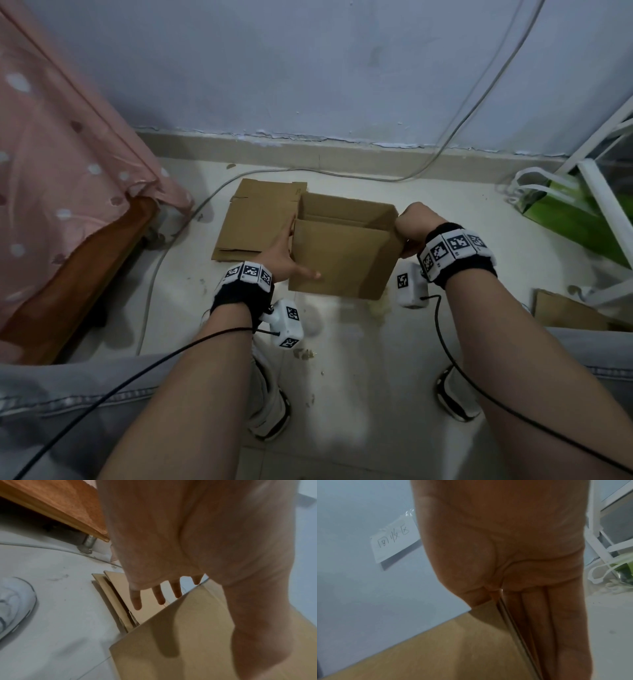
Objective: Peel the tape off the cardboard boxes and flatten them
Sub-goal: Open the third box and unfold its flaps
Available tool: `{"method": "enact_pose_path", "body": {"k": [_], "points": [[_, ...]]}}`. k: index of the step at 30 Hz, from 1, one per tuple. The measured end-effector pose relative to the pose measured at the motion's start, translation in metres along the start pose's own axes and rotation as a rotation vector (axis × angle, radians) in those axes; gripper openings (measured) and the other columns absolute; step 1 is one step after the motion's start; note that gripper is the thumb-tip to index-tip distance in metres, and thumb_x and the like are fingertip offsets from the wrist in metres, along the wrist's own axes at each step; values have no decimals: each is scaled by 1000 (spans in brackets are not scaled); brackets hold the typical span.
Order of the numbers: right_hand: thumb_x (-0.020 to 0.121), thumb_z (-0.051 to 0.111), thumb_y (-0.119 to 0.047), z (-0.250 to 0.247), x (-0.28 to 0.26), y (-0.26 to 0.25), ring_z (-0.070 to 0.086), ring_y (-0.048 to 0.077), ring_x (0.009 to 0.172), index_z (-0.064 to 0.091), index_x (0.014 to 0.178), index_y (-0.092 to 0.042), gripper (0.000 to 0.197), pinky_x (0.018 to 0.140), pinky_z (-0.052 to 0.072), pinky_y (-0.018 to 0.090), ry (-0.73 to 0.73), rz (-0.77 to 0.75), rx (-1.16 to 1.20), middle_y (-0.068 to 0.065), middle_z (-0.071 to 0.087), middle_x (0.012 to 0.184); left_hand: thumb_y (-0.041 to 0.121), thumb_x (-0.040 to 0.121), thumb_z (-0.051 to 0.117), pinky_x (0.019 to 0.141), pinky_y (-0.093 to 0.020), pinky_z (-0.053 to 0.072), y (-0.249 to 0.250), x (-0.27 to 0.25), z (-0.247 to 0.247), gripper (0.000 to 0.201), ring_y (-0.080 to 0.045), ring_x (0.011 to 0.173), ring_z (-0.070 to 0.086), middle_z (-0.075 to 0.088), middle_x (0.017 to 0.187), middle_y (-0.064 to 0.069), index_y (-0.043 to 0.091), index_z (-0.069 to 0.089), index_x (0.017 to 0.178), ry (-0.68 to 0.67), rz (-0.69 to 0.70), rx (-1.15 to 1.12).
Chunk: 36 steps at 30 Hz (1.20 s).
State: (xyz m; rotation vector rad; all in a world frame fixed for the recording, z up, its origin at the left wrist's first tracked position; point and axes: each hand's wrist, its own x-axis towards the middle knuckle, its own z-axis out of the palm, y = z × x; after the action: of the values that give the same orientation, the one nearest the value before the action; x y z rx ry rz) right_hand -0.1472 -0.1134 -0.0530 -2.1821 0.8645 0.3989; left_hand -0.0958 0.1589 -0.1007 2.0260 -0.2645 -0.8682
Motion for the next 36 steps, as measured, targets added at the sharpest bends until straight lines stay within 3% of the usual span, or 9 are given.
{"method": "enact_pose_path", "body": {"k": [6,10,15,18,21,24,29,33,36], "points": [[87,44,-2,-24,-22,-15,72,44,72,60,102,12,26,73,58,60,-94,16,171,36,69,85,33,34,98,104,-52,46,-9,-4,-10,145,-27,130,48,35,152,-3,51,5,144,57,14,-74],[94,56,-21,-24,-30,-22,73,36,66,60,103,8,30,68,62,45,-50,-29,304,31,71,86,38,33,99,103,-52,46,-5,-7,-17,137,-28,127,50,42,146,-7,52,15,141,145,-7,-198],[98,41,-30,-25,-28,-18,73,33,94,66,109,-9,35,94,55,45,-167,-36,386,9,75,105,16,69,87,85,-49,55,-3,-16,-13,109,-22,112,59,54,132,-2,39,15,147,108,-65,-376],[100,44,-43,-27,-27,-17,67,27,107,66,116,-23,33,101,50,46,-282,-76,322,-13,70,117,29,79,78,80,-42,55,-8,-17,-7,95,-21,108,60,53,133,-1,37,15,149,148,-112,-465],[97,47,-55,-19,-26,-10,56,26,120,51,137,-39,44,103,46,50,-429,-159,368,-18,52,138,53,78,73,89,-49,53,-9,-17,-4,91,-25,110,59,52,133,1,44,15,148,148,-180,-489],[95,61,-37,-5,-25,1,58,26,117,31,147,-44,61,95,52,50,-469,-191,500,-7,54,138,64,80,64,88,-54,53,-2,-18,-5,85,-29,109,60,55,123,1,51,12,146,140,-240,-494],[71,87,-13,16,-22,12,51,28,123,2,152,-49,122,95,53,46,-507,-242,339,3,40,142,60,88,57,86,-54,54,2,-11,-12,60,-31,113,58,58,126,-10,31,39,137,207,-257,-563],[58,94,-26,27,-21,2,42,29,126,0,150,-50,134,107,43,47,-331,-290,88,5,24,149,80,74,54,107,-52,40,5,-16,-13,85,-13,127,43,46,140,14,34,42,144,83,-190,-465],[60,92,-21,37,-23,-8,43,27,113,19,146,-42,115,87,53,33,-128,-355,90,4,16,143,61,73,74,97,-49,51,4,-11,-10,83,-20,118,56,56,135,-1,22,46,140,156,-156,-500]]}}
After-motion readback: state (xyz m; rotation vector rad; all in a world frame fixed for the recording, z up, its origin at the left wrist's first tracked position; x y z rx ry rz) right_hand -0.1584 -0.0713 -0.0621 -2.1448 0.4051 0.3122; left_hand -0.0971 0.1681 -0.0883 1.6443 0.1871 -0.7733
